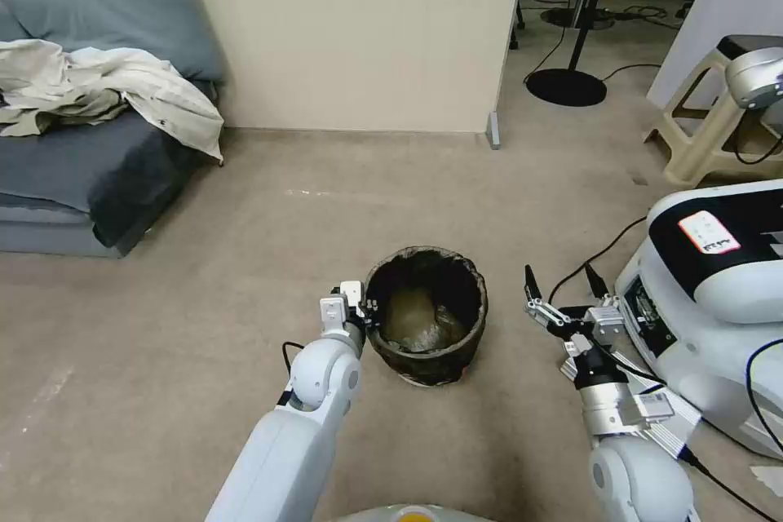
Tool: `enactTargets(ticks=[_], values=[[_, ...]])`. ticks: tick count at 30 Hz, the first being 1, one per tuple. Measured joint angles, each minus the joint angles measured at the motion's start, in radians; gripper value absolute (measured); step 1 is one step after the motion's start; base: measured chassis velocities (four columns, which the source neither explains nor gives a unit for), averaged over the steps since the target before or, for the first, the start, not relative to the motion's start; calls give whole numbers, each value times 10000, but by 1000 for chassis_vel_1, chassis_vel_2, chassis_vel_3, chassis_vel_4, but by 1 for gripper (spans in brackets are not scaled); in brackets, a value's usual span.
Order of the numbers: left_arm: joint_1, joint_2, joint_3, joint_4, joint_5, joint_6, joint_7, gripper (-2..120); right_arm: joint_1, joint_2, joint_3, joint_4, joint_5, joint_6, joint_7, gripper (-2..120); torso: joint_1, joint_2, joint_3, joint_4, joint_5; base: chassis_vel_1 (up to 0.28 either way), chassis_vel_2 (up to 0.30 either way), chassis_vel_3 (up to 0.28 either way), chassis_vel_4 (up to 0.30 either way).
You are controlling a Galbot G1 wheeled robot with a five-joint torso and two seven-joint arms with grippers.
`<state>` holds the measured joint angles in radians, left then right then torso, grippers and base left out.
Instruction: Pick up the trash can from the floor.
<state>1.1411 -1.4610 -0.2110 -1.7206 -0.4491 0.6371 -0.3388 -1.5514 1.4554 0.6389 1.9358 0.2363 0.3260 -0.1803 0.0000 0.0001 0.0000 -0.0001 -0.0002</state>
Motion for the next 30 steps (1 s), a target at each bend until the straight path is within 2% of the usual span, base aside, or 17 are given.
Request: enactTargets(ticks=[11,15,17,19,21,30], values=[[189,180,-459,-798,-812,52,-241,2,34,-34,-38,-5,-1,-11,10,100,2,-3,4,-1,-2,0,0,0,0],[371,338,-697,-1304,-1287,104,-332,2,34,-63,-44,-1,-1,-27,11,100,2,-3,3,1,1,0,0,0,0],[497,391,-852,-1820,-1781,212,-414,2,34,-66,-63,8,-1,-31,11,100,2,-3,2,0,1,0,0,0,0],[523,398,-879,-1903,-1841,227,-423,2,33,-67,-65,10,-1,-32,11,100,1,-3,2,-1,0,0,0,0,0],[721,483,-1051,-2535,-2125,336,-461,2,28,-80,-72,26,-1,-35,12,100,2,-3,1,1,2,0,0,0,0],[874,529,-1203,-2931,-2315,410,-465,2,32,-96,-72,29,9,-38,13,100,1,-3,0,1,2,0,0,0,0]])
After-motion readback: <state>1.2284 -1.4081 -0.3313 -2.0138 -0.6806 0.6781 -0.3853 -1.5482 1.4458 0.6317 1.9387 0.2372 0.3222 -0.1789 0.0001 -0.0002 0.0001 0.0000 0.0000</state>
